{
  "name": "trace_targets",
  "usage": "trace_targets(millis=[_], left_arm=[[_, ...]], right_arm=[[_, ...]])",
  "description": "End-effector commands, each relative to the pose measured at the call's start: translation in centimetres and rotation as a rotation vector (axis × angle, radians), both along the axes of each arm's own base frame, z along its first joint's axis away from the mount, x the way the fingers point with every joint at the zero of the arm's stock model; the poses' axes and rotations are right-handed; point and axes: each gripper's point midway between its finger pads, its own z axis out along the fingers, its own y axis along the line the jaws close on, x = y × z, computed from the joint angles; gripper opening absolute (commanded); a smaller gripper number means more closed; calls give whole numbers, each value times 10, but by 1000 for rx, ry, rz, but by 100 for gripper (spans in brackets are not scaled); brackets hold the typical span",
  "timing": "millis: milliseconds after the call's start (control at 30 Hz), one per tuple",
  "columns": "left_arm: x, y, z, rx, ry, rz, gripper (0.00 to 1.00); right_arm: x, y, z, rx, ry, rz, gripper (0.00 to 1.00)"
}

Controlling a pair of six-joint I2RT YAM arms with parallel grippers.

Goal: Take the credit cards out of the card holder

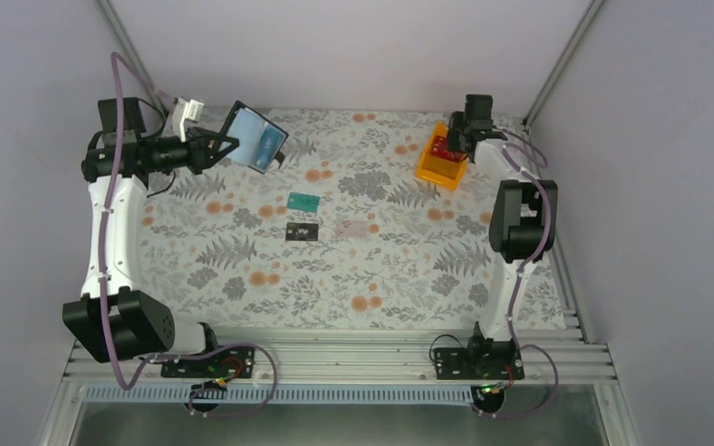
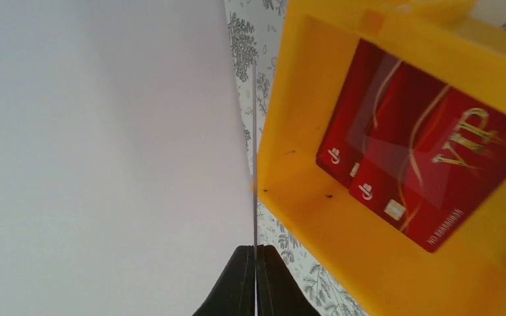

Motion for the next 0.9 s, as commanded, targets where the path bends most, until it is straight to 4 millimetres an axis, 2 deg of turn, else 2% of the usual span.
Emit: trace_targets(millis=[0,100,300,467,867], left_arm=[[1,0,4,-14,-14,-22,3],[1,0,3,-18,-10,-26,2],[3,-1,0,-27,0,-33,2],[5,0,-2,-31,11,-34,2],[7,-1,-3,-38,16,-43,2]], right_arm=[[5,0,-25,13,64,-6,4],[2,-1,-36,31,67,-32,4],[0,-8,-43,7,87,-61,4],[2,-4,-62,13,125,-45,4],[7,-2,-68,1,119,-10,4]])
